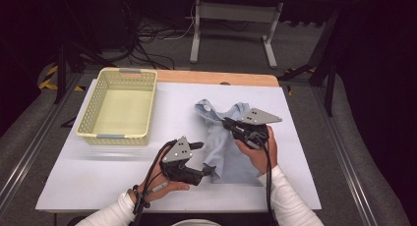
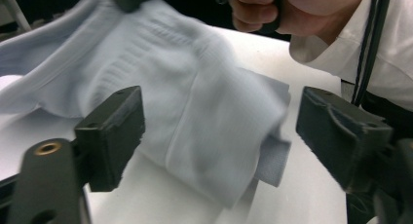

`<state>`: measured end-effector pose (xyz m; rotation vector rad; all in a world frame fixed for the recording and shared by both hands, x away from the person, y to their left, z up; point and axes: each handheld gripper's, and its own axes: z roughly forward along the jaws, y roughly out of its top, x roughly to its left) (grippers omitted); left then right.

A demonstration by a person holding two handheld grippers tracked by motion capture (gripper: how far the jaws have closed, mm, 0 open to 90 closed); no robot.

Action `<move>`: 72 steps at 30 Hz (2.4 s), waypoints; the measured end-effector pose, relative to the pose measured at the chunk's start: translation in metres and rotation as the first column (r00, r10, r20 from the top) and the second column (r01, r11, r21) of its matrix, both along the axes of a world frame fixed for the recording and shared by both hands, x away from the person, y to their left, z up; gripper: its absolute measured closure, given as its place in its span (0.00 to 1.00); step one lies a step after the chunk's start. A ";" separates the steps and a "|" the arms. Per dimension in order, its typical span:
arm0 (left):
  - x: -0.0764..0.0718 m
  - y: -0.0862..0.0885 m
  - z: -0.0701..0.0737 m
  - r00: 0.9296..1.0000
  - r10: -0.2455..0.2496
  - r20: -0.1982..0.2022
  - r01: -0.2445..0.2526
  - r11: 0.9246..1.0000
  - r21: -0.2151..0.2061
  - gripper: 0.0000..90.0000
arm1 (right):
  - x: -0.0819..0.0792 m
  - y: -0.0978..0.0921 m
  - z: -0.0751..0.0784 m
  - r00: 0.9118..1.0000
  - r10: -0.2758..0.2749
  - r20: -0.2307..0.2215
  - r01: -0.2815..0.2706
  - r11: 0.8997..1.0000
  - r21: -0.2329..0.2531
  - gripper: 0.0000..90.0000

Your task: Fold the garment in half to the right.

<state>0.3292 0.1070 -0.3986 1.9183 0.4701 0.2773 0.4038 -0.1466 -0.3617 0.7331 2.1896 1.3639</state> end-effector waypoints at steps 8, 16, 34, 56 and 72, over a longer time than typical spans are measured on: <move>0.001 -0.013 -0.014 0.999 -0.007 -0.035 0.009 0.998 0.064 0.12 | -0.010 -0.039 -0.008 0.996 -0.086 -0.010 0.086 0.996 0.003 0.95; -0.002 -0.047 -0.034 0.997 -0.037 -0.061 0.046 0.987 0.156 0.10 | -0.012 -0.071 -0.023 0.984 -0.172 -0.046 0.172 0.985 -0.002 0.95; -0.006 -0.113 -0.052 0.999 -0.035 -0.031 0.043 0.958 0.282 0.13 | -0.022 -0.119 -0.052 0.943 -0.322 -0.082 0.314 0.945 -0.093 0.94; 0.004 -0.112 -0.061 0.999 -0.033 -0.030 0.041 0.923 0.384 0.14 | -0.010 -0.110 -0.069 0.957 -0.279 -0.079 0.268 0.955 -0.127 0.54; 0.021 -0.098 -0.057 1.000 0.002 0.010 -0.005 0.914 0.406 0.65 | 0.009 -0.108 -0.088 0.945 -0.249 -0.212 0.228 0.966 -0.119 0.49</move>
